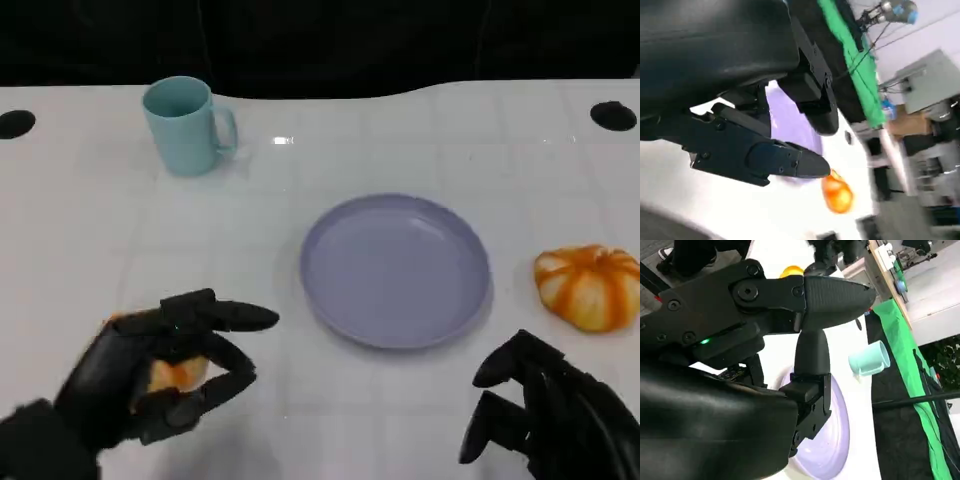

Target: Grasp the bread from the table and place it into the plate.

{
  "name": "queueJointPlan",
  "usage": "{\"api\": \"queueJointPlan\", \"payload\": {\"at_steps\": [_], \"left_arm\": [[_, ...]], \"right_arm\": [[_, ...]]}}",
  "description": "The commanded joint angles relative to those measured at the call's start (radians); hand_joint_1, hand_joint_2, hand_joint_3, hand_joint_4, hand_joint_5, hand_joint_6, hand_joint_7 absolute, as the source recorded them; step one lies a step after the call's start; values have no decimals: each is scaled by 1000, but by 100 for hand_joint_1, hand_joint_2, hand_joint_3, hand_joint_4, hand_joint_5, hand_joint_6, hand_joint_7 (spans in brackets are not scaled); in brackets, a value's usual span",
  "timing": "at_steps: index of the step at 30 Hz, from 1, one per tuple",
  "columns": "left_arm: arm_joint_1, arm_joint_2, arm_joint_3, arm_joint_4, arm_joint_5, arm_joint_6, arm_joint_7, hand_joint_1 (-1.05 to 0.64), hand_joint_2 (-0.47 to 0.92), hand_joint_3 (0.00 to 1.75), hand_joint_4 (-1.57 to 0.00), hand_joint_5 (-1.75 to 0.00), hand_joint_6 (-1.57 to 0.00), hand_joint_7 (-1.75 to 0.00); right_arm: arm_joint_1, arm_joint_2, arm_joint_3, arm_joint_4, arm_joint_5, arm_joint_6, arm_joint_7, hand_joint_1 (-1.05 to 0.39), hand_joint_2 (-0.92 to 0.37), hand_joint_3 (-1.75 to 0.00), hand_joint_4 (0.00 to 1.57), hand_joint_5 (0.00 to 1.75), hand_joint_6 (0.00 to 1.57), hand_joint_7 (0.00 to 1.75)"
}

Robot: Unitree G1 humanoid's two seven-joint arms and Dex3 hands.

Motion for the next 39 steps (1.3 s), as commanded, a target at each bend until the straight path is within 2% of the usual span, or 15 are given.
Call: {"api": "queueJointPlan", "payload": {"at_steps": [1,4,7,14,18,24,30,39], "left_arm": [[8,79,4,-68,162,-19,74,-54,92,11,-46,-56,-63,-3],[6,138,6,-109,298,-25,110,-57,92,12,-42,-39,-55,0],[5,187,5,-130,380,-20,127,-61,92,14,-35,-30,-49,0],[18,259,-12,-238,586,87,107,-65,92,16,-22,-18,-36,0],[12,297,-44,-286,684,175,42,-59,92,11,-12,-10,-23,0],[-12,318,-96,-298,786,274,-19,-55,91,4,-7,-5,-16,0],[-64,292,-190,-271,937,404,-78,-48,88,0,-5,-3,-16,0],[-187,265,-299,-26,971,465,-36,-51,88,0,-5,-2,-13,0]], "right_arm": [[1,-3,-6,-8,4,-2,-10,-53,-92,-49,63,175,41,169],[-1,-7,-7,-13,10,15,-13,-53,-92,-50,63,175,41,169],[-2,-5,-8,-8,9,10,-13,-53,-92,-50,63,175,41,169],[-3,-8,-9,-5,10,5,-7,-54,-92,-50,63,175,41,168],[-1,-7,-8,-5,7,0,-8,-53,-92,-51,63,175,41,169],[-1,-7,-7,-6,1,-5,-10,-53,-92,-51,63,175,40,169],[-4,-9,-11,-6,10,7,-9,-53,-92,-51,62,175,39,170],[-2,-9,-10,-11,9,9,-11,-52,-92,-51,62,175,39,171]]}}
